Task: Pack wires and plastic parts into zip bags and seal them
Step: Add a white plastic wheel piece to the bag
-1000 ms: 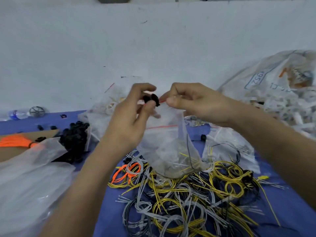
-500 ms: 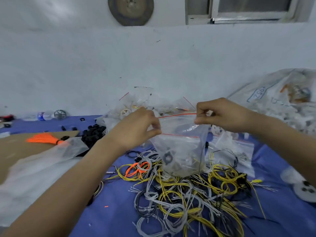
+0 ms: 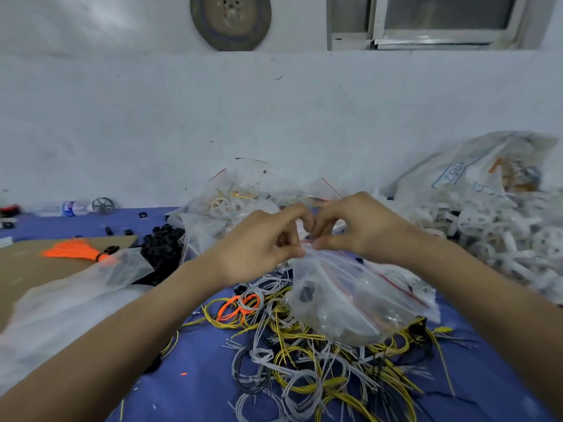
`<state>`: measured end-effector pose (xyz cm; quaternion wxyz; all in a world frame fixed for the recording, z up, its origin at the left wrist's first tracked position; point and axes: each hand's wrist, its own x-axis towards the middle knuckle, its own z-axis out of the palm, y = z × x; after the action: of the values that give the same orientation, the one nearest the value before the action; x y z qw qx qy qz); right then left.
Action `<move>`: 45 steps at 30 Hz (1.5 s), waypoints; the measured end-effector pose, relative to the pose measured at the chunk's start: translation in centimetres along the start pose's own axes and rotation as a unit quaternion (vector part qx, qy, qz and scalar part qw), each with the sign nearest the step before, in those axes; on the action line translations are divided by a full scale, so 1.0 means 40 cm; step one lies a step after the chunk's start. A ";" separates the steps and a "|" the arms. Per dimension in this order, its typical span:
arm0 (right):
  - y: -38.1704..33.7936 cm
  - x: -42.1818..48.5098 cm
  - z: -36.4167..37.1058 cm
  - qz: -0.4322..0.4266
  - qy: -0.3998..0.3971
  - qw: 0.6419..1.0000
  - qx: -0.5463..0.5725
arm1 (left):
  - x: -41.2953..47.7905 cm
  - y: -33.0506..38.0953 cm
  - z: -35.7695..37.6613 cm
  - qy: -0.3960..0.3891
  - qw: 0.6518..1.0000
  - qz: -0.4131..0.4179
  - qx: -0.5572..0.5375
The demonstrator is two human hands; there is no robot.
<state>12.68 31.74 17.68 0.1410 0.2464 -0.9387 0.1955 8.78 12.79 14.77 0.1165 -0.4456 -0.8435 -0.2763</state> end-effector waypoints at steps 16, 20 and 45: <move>0.020 -0.002 0.071 -0.031 0.066 0.994 0.082 | -0.009 -0.038 0.028 0.034 0.992 -0.045 -0.112; 0.014 -0.011 0.083 -0.035 0.054 0.994 0.085 | -0.023 -0.039 0.036 0.037 0.989 -0.047 -0.135; 0.022 -0.030 0.079 -0.036 0.096 0.995 -0.012 | -0.014 -0.047 0.053 0.112 0.989 -0.015 -0.094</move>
<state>12.69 31.55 14.21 0.2400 0.2588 -0.9136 0.2020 7.67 12.78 12.09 0.1635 -0.4085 -0.8020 -0.4039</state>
